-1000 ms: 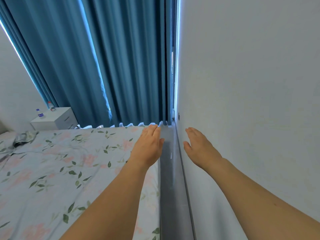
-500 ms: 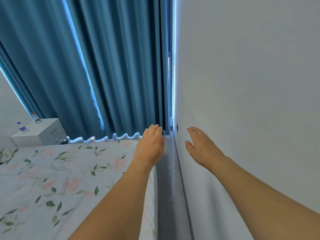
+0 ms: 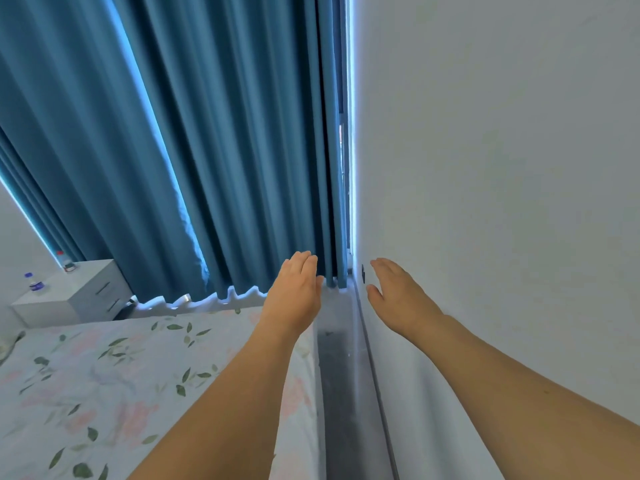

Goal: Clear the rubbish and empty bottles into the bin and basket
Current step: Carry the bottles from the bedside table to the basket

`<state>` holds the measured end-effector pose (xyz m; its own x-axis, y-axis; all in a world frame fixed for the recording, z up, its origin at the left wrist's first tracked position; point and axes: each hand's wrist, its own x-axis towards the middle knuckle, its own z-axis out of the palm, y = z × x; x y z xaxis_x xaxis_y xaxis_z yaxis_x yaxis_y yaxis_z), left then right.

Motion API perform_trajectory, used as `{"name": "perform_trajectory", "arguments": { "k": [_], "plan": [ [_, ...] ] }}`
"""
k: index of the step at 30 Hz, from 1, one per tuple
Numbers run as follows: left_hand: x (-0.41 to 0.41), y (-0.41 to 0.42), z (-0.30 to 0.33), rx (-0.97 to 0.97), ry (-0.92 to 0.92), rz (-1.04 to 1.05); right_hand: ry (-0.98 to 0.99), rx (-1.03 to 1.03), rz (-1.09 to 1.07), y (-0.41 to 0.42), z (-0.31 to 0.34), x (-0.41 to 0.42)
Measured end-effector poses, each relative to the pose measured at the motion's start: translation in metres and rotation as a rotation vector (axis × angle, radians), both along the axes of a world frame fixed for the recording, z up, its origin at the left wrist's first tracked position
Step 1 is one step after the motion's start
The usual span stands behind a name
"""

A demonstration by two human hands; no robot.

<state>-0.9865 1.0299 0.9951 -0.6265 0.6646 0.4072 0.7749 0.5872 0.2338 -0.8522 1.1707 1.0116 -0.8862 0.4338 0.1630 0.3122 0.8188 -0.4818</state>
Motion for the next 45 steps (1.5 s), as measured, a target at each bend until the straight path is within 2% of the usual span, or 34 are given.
{"name": "perform_trajectory", "arguments": {
  "k": [6, 17, 22, 28, 36, 41, 45],
  "plan": [
    [-0.072, 0.037, -0.002, 0.016, -0.046, 0.02, 0.003, 0.014, -0.003, 0.037, 0.011, -0.079],
    [-0.149, 0.082, 0.008, 0.053, -0.034, 0.069, -0.011, 0.035, 0.037, 0.092, 0.002, -0.157],
    [-0.212, 0.115, 0.003, -0.008, -0.012, 0.05, -0.031, 0.028, 0.027, 0.125, -0.002, -0.221],
    [-0.267, 0.157, 0.024, -0.009, -0.034, 0.048, 0.003, 0.04, 0.039, 0.155, 0.019, -0.275],
    [-0.309, 0.191, 0.031, -0.045, 0.067, 0.039, 0.028, 0.076, 0.066, 0.199, 0.027, -0.319],
    [-0.375, 0.228, 0.029, 0.036, -0.059, 0.081, 0.002, 0.093, 0.085, 0.234, 0.024, -0.381],
    [-0.431, 0.266, 0.037, 0.038, -0.057, 0.057, 0.041, 0.085, 0.072, 0.269, 0.036, -0.435]
  ]
}}
